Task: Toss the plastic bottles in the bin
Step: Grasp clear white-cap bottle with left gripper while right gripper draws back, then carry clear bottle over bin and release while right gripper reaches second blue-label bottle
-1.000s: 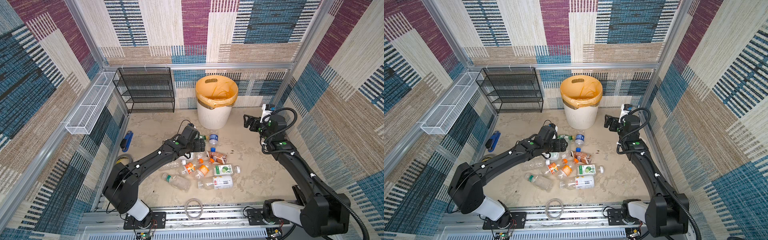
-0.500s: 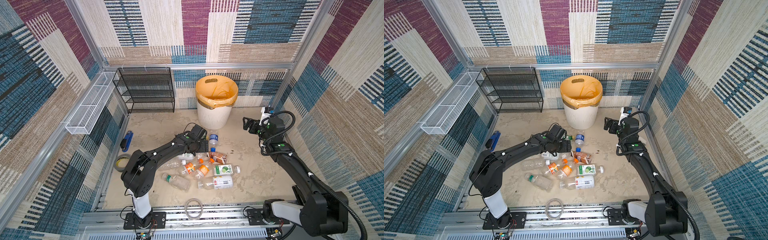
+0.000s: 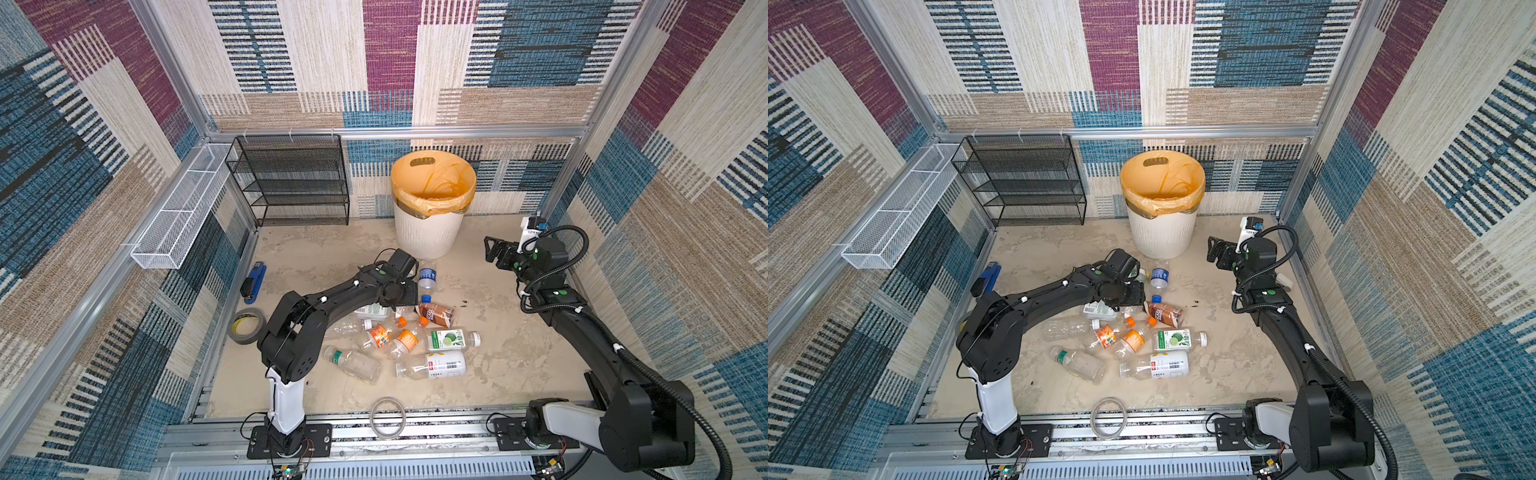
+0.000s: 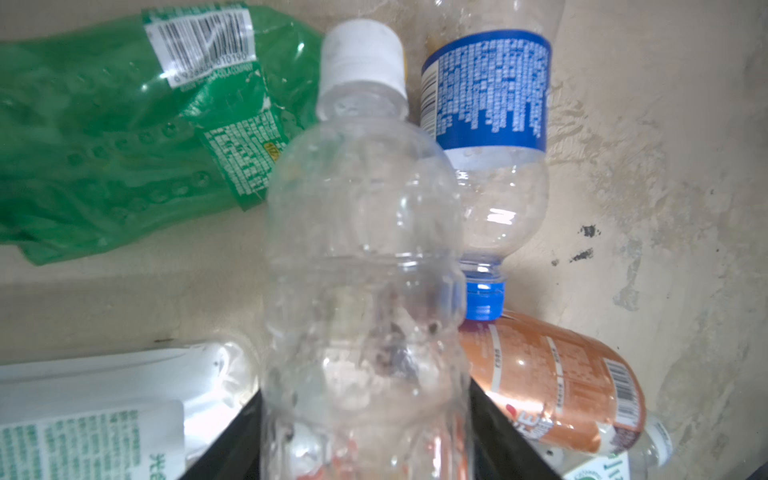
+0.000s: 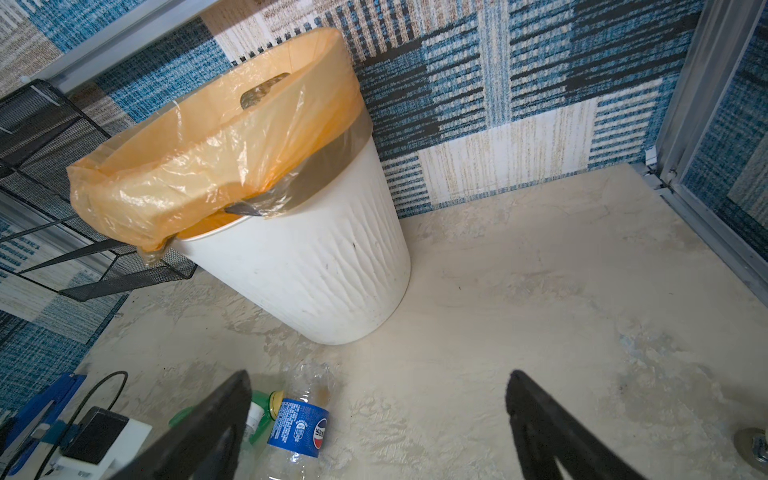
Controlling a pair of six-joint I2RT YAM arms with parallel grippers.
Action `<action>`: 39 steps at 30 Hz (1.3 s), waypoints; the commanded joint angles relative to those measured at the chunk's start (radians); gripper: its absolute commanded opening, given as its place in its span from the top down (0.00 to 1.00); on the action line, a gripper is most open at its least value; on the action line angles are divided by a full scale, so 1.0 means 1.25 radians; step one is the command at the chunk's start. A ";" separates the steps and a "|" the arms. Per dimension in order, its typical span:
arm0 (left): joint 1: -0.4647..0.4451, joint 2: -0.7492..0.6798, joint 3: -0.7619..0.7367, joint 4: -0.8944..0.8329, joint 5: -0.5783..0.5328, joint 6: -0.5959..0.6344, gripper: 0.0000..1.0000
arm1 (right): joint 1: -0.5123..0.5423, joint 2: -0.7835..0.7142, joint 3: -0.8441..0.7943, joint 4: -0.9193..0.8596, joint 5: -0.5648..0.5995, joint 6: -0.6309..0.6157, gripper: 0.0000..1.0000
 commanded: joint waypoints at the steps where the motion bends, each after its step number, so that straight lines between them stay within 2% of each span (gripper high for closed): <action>1: 0.002 0.002 0.012 0.012 0.010 0.028 0.40 | 0.000 0.001 -0.001 0.032 -0.003 0.008 0.05; 10: 0.001 -0.067 -0.034 0.048 -0.021 0.058 0.46 | -0.001 0.026 -0.026 0.022 -0.005 -0.006 0.05; 18: 0.001 -0.247 -0.133 0.153 -0.108 0.109 0.46 | -0.002 0.071 -0.061 0.039 -0.008 -0.017 0.06; 22: 0.002 -0.377 -0.236 0.329 -0.154 0.167 0.46 | -0.002 0.081 -0.088 0.060 -0.013 -0.032 0.06; 27: 0.001 -0.524 -0.352 0.610 -0.183 0.316 0.44 | -0.001 0.080 -0.102 0.061 -0.033 -0.032 0.07; 30: 0.001 -0.582 -0.402 0.800 -0.160 0.423 0.44 | 0.000 0.070 -0.118 0.073 -0.040 -0.033 0.07; 34: 0.000 -0.612 -0.448 1.056 -0.081 0.535 0.41 | -0.001 0.056 -0.136 0.088 -0.043 -0.027 0.07; 36: 0.000 -0.610 -0.433 1.112 -0.040 0.571 0.41 | 0.000 0.044 -0.149 0.099 -0.042 -0.022 0.07; 39: 0.001 -0.578 -0.356 1.120 0.008 0.608 0.41 | 0.000 0.029 -0.165 0.114 -0.043 -0.015 0.08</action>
